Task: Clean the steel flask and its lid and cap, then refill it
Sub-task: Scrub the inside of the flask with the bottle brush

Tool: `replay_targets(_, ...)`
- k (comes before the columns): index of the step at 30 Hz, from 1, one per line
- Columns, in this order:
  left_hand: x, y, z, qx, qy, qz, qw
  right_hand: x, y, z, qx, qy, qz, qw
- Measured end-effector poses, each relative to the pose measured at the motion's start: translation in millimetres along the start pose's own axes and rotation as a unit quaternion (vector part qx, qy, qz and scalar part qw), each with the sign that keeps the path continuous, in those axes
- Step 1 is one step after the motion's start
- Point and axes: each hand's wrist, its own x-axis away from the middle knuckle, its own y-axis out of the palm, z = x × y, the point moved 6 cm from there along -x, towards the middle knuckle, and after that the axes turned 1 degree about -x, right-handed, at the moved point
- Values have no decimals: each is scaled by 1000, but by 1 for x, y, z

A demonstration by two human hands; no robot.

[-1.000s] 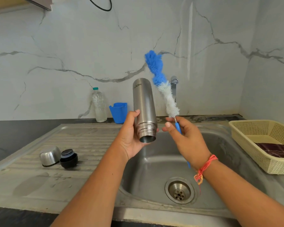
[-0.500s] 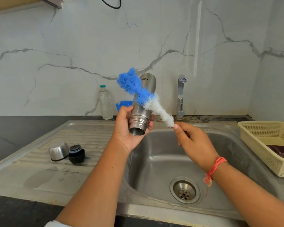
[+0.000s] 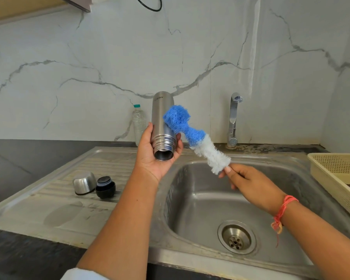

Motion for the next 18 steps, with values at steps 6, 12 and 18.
replay_targets(6,3,2,-4,-58,7,-3,998,-2,0,-5,11,-25,-7,1000)
replay_targets(12,4,1,2,-49,24,6,999,2,-5,-3,5,-25,-57,998)
replay_targets(18,5,2,-4,-66,21,0,998,-2,3,-10,16,-39,-64,997)
